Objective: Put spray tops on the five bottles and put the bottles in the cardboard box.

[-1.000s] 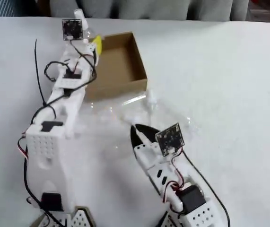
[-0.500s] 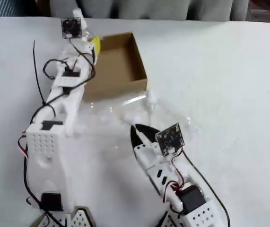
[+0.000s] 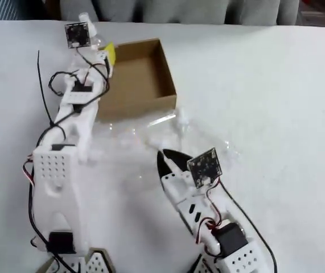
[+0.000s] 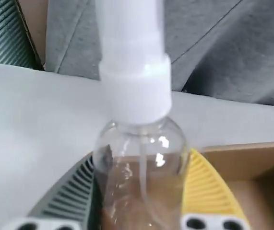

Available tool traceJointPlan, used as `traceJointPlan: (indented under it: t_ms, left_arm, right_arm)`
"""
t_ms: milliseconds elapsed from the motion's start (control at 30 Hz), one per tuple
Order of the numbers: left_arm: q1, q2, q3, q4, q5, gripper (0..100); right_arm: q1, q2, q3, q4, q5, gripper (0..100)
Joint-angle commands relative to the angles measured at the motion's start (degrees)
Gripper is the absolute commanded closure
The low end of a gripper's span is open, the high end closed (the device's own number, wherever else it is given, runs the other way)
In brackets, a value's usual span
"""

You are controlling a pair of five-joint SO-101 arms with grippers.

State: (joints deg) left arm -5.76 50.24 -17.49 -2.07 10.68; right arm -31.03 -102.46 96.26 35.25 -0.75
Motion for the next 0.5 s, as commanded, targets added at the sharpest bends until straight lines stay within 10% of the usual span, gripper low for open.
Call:
traceJointPlan:
  t_ms: [0, 467]
  left_arm:
    - [-0.6, -1.1, -3.7, -0.1, -0.7, 98]
    - [1.0, -0.6, -3.2, -0.2, -7.6, 98]
  right_arm:
    - [0.3, -0.2, 0.6, -0.1, 0.4, 98.3]
    - [0.3, -0.2, 0.6, -0.1, 0.5, 98.3]
